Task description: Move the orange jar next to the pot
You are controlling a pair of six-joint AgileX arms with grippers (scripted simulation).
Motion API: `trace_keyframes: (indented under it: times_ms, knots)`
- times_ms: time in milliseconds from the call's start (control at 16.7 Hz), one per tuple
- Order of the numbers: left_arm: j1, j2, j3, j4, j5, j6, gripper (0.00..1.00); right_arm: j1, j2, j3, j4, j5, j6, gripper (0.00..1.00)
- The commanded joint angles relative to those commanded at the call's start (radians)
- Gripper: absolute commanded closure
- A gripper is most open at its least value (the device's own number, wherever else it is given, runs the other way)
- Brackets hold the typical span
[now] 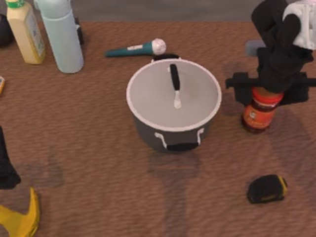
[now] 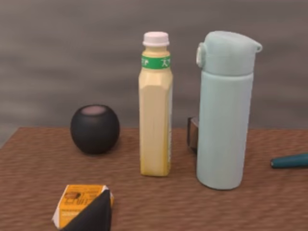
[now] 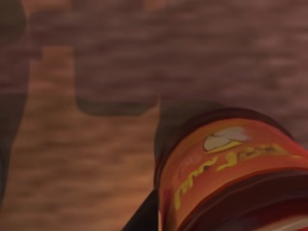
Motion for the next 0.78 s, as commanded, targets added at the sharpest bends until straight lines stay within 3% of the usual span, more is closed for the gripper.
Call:
trace_keyframes:
  times_ms: [420,780]
  knots:
    - [0.0,0.0,0.0,0.0,0.0,0.0,0.0,0.0,0.0,0.0,0.0,0.0,0.0,0.02]
    - [0.0,0.0,0.0,0.0,0.0,0.0,0.0,0.0,0.0,0.0,0.0,0.0,0.0,0.0]
